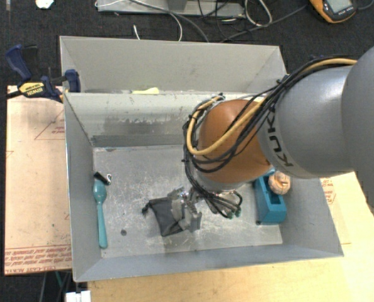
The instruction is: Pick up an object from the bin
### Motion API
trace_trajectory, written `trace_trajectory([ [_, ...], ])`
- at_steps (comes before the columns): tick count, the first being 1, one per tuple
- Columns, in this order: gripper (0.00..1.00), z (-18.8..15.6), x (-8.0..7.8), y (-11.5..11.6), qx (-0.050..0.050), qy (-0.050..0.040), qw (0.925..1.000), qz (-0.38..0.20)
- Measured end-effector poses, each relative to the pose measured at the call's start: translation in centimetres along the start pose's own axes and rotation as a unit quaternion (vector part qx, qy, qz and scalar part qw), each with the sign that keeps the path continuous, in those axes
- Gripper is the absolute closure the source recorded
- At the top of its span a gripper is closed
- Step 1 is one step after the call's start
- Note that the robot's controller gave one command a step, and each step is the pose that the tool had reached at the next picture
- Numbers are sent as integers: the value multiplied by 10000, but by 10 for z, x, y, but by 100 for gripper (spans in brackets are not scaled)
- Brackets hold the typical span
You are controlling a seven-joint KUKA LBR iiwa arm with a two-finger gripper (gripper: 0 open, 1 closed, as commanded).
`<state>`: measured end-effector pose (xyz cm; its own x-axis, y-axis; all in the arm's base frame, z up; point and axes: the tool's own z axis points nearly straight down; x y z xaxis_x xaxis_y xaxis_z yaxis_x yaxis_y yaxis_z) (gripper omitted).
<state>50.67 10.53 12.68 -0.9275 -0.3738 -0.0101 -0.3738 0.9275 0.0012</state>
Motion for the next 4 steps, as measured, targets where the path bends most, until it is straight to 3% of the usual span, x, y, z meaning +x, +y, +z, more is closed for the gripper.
trace_trajectory([
  [1, 100, -57, 5, 14, -6, 10, 9996, -299],
  [2, 100, -129, -6, 11, -6, 4, 10000, 44],
  [3, 100, -197, -13, 27, -11, 19, 10000, 90],
  [4, 100, -212, -23, 27, 0, -79, 10000, 59],
])
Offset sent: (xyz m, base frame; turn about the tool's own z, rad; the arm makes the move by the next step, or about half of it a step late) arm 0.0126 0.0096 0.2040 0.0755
